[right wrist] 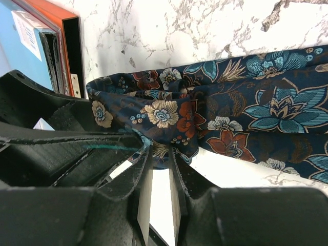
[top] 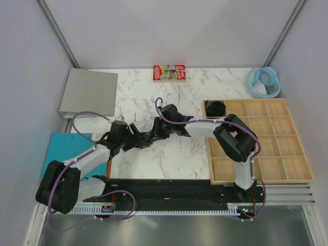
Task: Roll the ties
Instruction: Roll the tie at the center of the board.
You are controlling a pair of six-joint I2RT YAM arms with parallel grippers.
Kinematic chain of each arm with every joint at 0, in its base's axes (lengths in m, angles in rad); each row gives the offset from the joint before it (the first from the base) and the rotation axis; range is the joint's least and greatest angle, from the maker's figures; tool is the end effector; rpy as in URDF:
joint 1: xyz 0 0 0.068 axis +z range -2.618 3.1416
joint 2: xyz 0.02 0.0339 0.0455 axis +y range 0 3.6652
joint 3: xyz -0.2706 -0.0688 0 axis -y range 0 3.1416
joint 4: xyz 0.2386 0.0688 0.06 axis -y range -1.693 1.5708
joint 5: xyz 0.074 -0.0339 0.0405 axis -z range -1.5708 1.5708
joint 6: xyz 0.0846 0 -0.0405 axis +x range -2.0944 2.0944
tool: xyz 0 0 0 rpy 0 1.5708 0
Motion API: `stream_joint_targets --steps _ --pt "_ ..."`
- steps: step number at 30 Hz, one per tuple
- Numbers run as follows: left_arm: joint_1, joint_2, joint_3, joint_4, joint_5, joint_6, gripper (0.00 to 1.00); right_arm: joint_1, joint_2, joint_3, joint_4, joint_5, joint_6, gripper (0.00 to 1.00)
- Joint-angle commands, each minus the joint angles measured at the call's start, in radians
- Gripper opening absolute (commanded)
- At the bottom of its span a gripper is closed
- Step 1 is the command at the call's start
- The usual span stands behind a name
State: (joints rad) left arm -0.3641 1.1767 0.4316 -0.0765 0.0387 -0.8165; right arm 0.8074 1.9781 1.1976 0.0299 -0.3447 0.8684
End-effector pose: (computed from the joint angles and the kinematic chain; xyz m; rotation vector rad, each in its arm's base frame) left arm 0.2232 -0.0886 0.1296 -0.5373 2.4186 -0.5820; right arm 0.2914 0.3458 0.1319 -0.1175 2.6065 1.1437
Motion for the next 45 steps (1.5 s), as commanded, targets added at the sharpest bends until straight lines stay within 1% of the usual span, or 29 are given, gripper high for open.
stream_joint_targets --steps 1,2,3,4,7,8,10,14,15,16,18,21,22,23,25,26,29,31,32,34,35,40,41,45 --pt "0.002 0.043 -0.027 0.070 0.016 0.013 0.74 -0.004 0.018 0.030 0.002 -0.020 -0.016 0.26" --pt "0.002 0.052 -0.027 0.072 0.021 0.010 0.72 -0.004 0.024 0.034 0.002 -0.022 -0.016 0.26" --pt "0.002 0.055 -0.025 0.072 0.036 0.005 0.65 -0.004 0.027 0.036 0.002 -0.020 -0.014 0.26" --pt "0.002 0.057 -0.025 0.098 0.041 0.001 0.61 -0.004 0.030 0.037 0.002 -0.022 -0.016 0.26" --pt "0.002 0.043 -0.019 0.095 0.061 -0.009 0.50 -0.004 0.045 0.043 0.004 -0.022 -0.012 0.26" --pt "0.002 0.037 -0.016 0.087 0.063 -0.012 0.45 -0.004 0.056 0.048 0.004 -0.023 -0.012 0.26" --pt "0.002 0.011 0.009 0.008 0.052 -0.019 0.40 -0.004 0.064 0.048 0.014 -0.030 -0.005 0.26" --pt "0.002 -0.037 0.087 -0.173 0.011 -0.024 0.40 -0.004 0.076 0.046 0.033 -0.039 0.012 0.26" --pt "0.002 -0.046 0.122 -0.207 0.001 -0.024 0.40 -0.002 0.076 0.045 0.047 -0.040 0.018 0.25" --pt "0.002 -0.058 0.142 -0.285 -0.005 -0.023 0.40 -0.001 0.076 0.045 0.051 -0.043 0.029 0.25" --pt "0.002 -0.063 0.206 -0.356 -0.029 -0.012 0.40 0.007 0.074 0.045 0.067 -0.050 0.040 0.25" --pt "0.002 -0.043 0.297 -0.497 -0.036 0.016 0.40 0.025 0.076 0.056 0.083 -0.053 0.063 0.25" --pt "0.002 -0.026 0.320 -0.528 -0.058 0.025 0.40 0.032 0.079 0.060 0.088 -0.053 0.070 0.25" --pt "0.002 -0.014 0.343 -0.592 -0.071 0.033 0.41 0.039 0.080 0.069 0.091 -0.056 0.083 0.25" --pt "0.002 0.006 0.400 -0.643 -0.079 0.065 0.41 0.064 0.090 0.080 0.103 -0.054 0.092 0.25" --pt "0.001 0.029 0.420 -0.698 -0.095 0.074 0.41 0.081 0.093 0.089 0.107 -0.056 0.106 0.25" --pt "0.001 0.081 0.481 -0.769 -0.127 0.122 0.42 0.108 0.107 0.112 0.119 -0.057 0.116 0.25" --pt "-0.001 0.116 0.532 -0.845 -0.157 0.157 0.42 0.113 0.110 0.114 0.119 -0.056 0.118 0.25" --pt "-0.002 0.142 0.561 -0.868 -0.204 0.168 0.42 0.108 0.107 0.109 0.119 -0.054 0.113 0.25" --pt "-0.007 0.158 0.585 -0.919 -0.239 0.178 0.42 0.102 0.088 0.097 0.099 -0.037 0.104 0.25" --pt "-0.010 0.165 0.610 -0.936 -0.281 0.184 0.42 0.092 0.081 0.089 0.093 -0.036 0.101 0.25" --pt "-0.039 0.202 0.654 -0.997 -0.359 0.183 0.42 0.052 0.013 0.036 0.051 -0.027 0.060 0.25" --pt "-0.050 0.208 0.667 -1.005 -0.393 0.174 0.42 0.035 0.001 0.027 0.042 -0.024 0.054 0.25" --pt "-0.120 0.276 0.696 -1.048 -0.462 0.145 0.42 -0.007 -0.065 -0.041 0.036 -0.025 0.040 0.26"
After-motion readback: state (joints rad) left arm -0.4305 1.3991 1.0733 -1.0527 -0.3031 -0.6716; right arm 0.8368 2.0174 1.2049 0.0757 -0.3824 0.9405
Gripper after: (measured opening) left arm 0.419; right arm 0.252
